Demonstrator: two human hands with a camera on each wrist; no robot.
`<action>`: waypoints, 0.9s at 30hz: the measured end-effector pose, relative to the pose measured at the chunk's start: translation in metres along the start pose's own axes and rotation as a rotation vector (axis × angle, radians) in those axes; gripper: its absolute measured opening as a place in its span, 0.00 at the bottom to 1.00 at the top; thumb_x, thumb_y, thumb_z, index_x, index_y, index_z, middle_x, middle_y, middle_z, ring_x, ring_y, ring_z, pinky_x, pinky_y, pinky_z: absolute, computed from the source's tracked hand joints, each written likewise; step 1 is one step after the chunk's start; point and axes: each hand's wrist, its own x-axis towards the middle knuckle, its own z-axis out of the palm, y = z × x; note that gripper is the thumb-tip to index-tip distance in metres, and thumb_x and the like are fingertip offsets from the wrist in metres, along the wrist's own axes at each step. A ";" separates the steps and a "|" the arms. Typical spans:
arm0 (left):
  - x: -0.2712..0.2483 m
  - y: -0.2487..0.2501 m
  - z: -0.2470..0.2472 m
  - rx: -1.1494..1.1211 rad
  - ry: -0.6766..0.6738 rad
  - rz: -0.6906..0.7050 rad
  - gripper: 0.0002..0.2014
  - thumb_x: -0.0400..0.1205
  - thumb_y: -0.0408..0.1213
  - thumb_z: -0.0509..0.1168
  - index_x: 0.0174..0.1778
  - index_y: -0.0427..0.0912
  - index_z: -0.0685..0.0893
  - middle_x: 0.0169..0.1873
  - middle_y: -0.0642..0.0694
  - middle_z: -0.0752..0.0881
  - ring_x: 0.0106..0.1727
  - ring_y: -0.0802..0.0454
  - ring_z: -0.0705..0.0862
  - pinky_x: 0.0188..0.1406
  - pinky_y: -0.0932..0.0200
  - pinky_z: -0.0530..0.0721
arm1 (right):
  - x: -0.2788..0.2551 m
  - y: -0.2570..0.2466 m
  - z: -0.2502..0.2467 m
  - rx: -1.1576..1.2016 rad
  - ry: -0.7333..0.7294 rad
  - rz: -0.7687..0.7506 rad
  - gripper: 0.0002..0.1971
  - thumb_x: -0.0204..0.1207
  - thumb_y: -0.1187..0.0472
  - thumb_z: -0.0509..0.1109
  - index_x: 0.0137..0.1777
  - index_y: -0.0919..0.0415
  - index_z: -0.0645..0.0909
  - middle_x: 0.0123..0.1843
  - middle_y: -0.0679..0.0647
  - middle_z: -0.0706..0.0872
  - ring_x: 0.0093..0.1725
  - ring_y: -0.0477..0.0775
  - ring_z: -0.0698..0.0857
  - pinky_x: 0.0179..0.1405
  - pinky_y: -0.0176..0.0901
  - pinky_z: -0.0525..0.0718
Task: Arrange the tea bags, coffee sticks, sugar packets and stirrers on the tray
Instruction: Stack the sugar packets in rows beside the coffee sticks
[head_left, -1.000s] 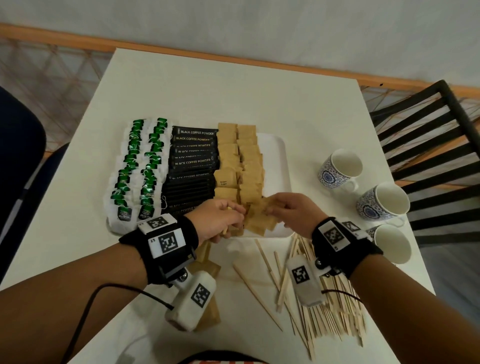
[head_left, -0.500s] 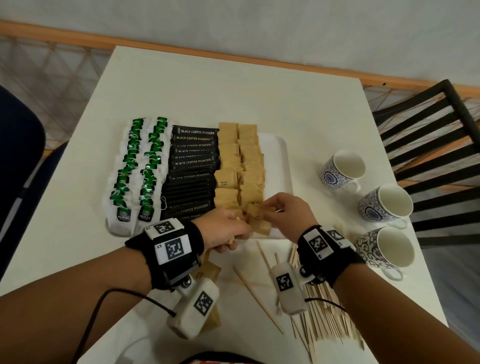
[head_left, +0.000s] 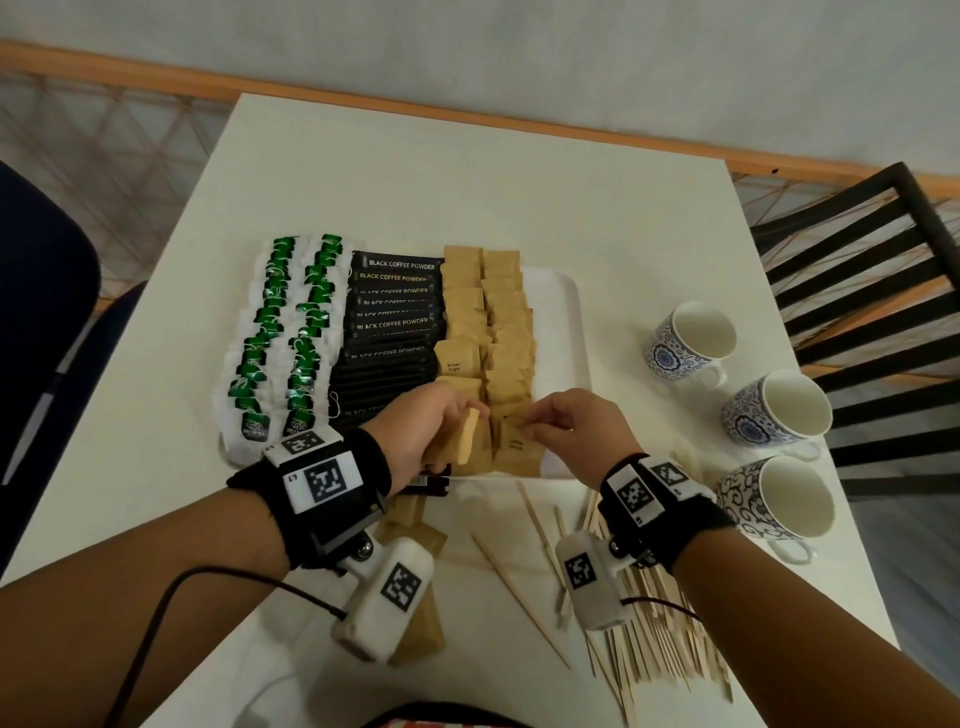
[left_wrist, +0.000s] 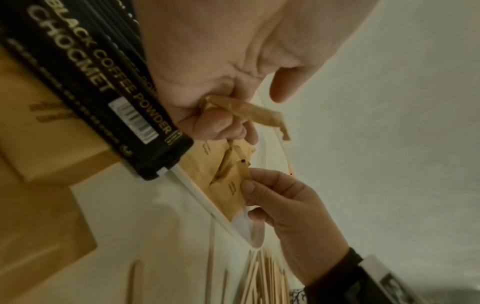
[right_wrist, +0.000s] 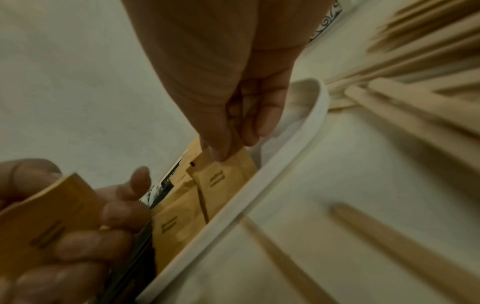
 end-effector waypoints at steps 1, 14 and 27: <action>0.001 0.000 -0.002 0.002 0.020 0.032 0.15 0.78 0.27 0.51 0.39 0.42 0.83 0.42 0.42 0.78 0.33 0.50 0.73 0.26 0.60 0.69 | 0.001 -0.001 0.001 -0.030 0.012 -0.026 0.09 0.74 0.62 0.74 0.42 0.44 0.85 0.41 0.39 0.82 0.41 0.37 0.81 0.38 0.16 0.73; 0.002 -0.005 -0.007 -0.075 0.056 0.177 0.13 0.78 0.20 0.67 0.50 0.44 0.85 0.43 0.45 0.85 0.45 0.50 0.86 0.49 0.52 0.88 | -0.008 -0.029 -0.001 0.313 -0.086 0.004 0.05 0.77 0.52 0.70 0.50 0.46 0.86 0.38 0.45 0.88 0.33 0.43 0.85 0.34 0.37 0.82; 0.005 -0.004 0.001 -0.150 -0.003 0.048 0.07 0.82 0.25 0.64 0.51 0.40 0.82 0.39 0.38 0.88 0.28 0.51 0.89 0.28 0.61 0.88 | -0.020 -0.026 -0.010 0.547 -0.134 -0.040 0.24 0.74 0.80 0.59 0.56 0.52 0.84 0.36 0.52 0.88 0.35 0.50 0.85 0.41 0.42 0.86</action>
